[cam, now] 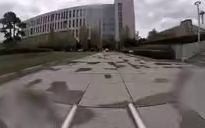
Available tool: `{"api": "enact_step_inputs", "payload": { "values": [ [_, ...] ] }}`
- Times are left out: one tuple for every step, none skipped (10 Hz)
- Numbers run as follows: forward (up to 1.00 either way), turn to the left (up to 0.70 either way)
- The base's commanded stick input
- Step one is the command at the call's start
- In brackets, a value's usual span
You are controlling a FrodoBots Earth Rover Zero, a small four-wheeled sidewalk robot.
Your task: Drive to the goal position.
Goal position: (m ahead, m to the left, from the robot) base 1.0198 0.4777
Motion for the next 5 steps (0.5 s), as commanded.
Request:
{"api": "enact_step_inputs", "payload": {
  "values": [
    [1.0, 0.0],
    [1.0, 0.0],
    [1.0, 0.0],
    [1.0, 0.0],
    [1.0, 0.0]
  ]
}}
